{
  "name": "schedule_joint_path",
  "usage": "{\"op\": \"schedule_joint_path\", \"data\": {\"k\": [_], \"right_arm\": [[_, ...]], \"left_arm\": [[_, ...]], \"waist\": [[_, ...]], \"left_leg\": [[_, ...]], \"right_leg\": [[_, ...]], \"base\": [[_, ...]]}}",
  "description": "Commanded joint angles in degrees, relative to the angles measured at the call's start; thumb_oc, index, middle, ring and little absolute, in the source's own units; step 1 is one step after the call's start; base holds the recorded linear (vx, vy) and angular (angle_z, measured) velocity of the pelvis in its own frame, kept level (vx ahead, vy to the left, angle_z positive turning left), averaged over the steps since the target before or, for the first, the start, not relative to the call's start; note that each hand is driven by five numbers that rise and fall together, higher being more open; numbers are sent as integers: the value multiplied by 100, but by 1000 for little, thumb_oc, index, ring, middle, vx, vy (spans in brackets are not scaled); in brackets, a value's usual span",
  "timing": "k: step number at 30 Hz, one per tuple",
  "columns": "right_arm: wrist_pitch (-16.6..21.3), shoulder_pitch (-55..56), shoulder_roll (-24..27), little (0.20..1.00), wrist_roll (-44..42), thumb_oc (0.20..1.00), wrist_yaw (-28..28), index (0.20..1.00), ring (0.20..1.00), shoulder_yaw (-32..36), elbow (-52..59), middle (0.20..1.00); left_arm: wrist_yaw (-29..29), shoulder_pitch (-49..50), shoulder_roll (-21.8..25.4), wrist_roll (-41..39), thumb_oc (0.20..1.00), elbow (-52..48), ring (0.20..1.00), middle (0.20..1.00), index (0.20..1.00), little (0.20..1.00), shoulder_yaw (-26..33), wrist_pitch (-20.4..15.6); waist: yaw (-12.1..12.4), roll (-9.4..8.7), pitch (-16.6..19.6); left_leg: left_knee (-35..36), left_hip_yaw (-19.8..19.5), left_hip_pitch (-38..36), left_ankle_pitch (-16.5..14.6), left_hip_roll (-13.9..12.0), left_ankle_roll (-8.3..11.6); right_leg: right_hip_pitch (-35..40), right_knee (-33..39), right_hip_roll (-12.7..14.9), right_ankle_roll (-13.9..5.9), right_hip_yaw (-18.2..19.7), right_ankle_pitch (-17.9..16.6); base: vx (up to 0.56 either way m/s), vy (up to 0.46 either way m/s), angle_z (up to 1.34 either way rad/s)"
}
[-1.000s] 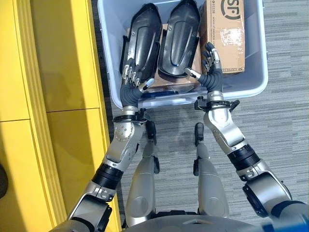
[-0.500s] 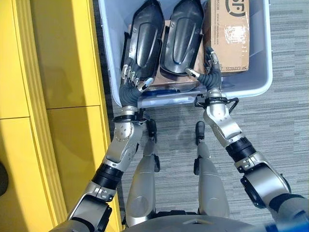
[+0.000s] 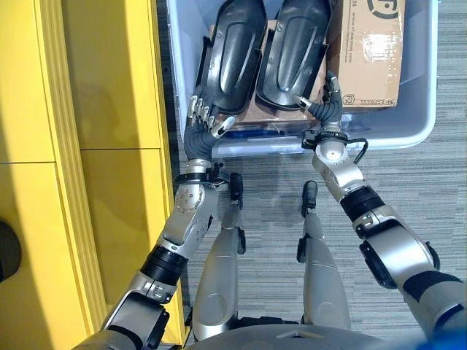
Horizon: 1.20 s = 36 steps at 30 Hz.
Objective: Move parts from the plastic box to the shelf.
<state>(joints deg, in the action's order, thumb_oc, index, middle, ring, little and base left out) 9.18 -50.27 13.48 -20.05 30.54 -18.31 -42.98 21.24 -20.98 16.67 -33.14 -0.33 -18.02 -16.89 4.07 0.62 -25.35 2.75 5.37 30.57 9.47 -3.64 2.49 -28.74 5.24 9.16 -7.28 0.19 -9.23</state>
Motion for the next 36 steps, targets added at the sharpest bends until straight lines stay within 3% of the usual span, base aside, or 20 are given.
{"op": "schedule_joint_path", "data": {"k": [1, 12, 36], "right_arm": [[121, -434, -62, 1000, -247, 1000, 49, 1000, 1000, 29, -376, 1000], [-13, -1076, 4, 1000, -546, 1000, -75, 1000, 1000, -30, -1747, 1000], [-240, -1968, 443, 1000, -573, 1000, -91, 1000, 1000, -162, -2770, 1000]], "left_arm": [[-66, -46, 192, -33, 1000, -555, 1000, 1000, 1000, 1000, -9, -350], [-112, -253, 207, -82, 1000, -559, 1000, 1000, 1000, 1000, -175, -399], [-162, -355, 221, -215, 1000, -674, 1000, 1000, 1000, 1000, -417, -451]], "waist": [[44, 58, 130], [195, 192, 121], [519, 321, 75]], "left_leg": [[-575, -622, 93, -655, 353, -113], [-498, -688, 76, -610, 385, -105], [-556, -964, 313, -587, 489, -117]], "right_leg": [[-176, -431, 39, -20, -305, 154], [-178, -428, 40, -19, -348, 189], [-185, -464, 54, 13, -573, 320]], "base": [[0, 0, 0], [2, 1, 1], [5, -3, 4]]}}
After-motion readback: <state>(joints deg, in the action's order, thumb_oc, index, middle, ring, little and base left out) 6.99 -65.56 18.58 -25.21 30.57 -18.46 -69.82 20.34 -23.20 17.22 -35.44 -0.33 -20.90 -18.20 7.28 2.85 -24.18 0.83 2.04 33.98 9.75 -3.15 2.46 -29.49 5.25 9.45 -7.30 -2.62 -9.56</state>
